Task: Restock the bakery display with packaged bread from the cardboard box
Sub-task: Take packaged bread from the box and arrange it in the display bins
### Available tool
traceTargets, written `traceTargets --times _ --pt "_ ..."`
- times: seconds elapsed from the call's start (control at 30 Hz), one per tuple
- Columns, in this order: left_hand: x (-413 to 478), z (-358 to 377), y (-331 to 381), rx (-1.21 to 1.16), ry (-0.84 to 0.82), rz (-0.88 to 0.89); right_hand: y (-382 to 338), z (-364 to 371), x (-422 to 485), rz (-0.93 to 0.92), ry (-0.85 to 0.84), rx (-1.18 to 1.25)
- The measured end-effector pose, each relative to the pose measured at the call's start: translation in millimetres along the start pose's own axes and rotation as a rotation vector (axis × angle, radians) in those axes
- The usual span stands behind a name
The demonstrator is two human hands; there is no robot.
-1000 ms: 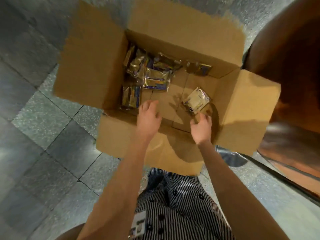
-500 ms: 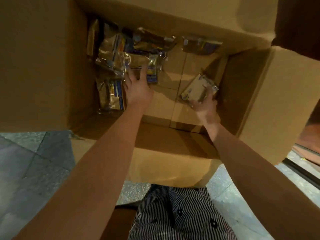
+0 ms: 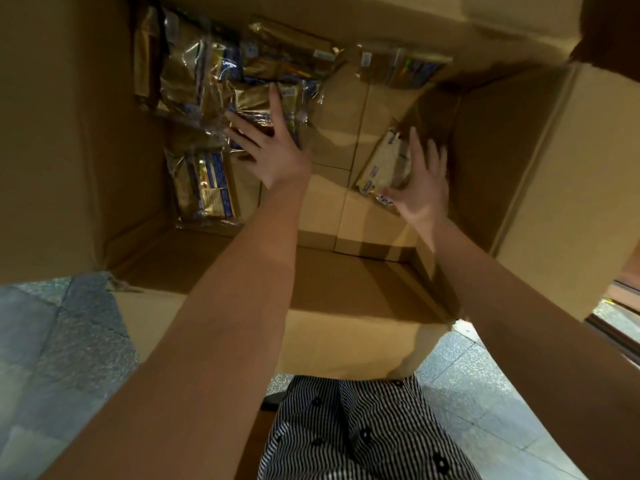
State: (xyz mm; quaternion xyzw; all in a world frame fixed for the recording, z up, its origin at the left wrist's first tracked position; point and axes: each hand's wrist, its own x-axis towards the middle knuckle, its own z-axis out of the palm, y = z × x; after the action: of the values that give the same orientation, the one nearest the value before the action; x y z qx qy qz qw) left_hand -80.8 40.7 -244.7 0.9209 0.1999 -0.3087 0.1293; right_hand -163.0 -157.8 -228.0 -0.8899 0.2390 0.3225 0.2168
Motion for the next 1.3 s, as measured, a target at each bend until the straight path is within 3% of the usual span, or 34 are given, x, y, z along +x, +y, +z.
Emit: traceTargets --times 0.3,0.43,0.6,0.7,0.8,0.93,1.3 --pt "-3.1 -9.1 -17.4 -0.051 0.039 0.060 -13.5 3.6 -7.5 -0.014 -0.067 -0.014" --pt "-21.3 -25.3 -32.4 -0.265 -0.069 0.090 -21.7 12.8 -29.7 -0.017 -0.090 0.230" --pt "-64.6 -45.9 -46.8 -0.500 -0.087 0.105 -31.0 10.0 -61.9 0.029 -0.151 0.344" --pt "-94.1 -56.0 -56.2 -0.607 -0.171 0.081 -42.1 -2.7 -80.0 -0.055 -0.085 0.489" --pt "-128.0 -72.2 -69.1 -0.859 -0.294 0.094 -57.6 -24.6 -105.4 -0.046 -0.039 0.687" --pt "-178.2 -89.9 -95.0 -1.080 -0.292 0.088 -71.7 -50.5 -146.0 -0.169 0.025 0.725" --pt "-349.7 -128.8 -202.8 -1.516 -0.254 0.035 -100.4 -54.5 -308.5 -0.539 -0.259 0.629"
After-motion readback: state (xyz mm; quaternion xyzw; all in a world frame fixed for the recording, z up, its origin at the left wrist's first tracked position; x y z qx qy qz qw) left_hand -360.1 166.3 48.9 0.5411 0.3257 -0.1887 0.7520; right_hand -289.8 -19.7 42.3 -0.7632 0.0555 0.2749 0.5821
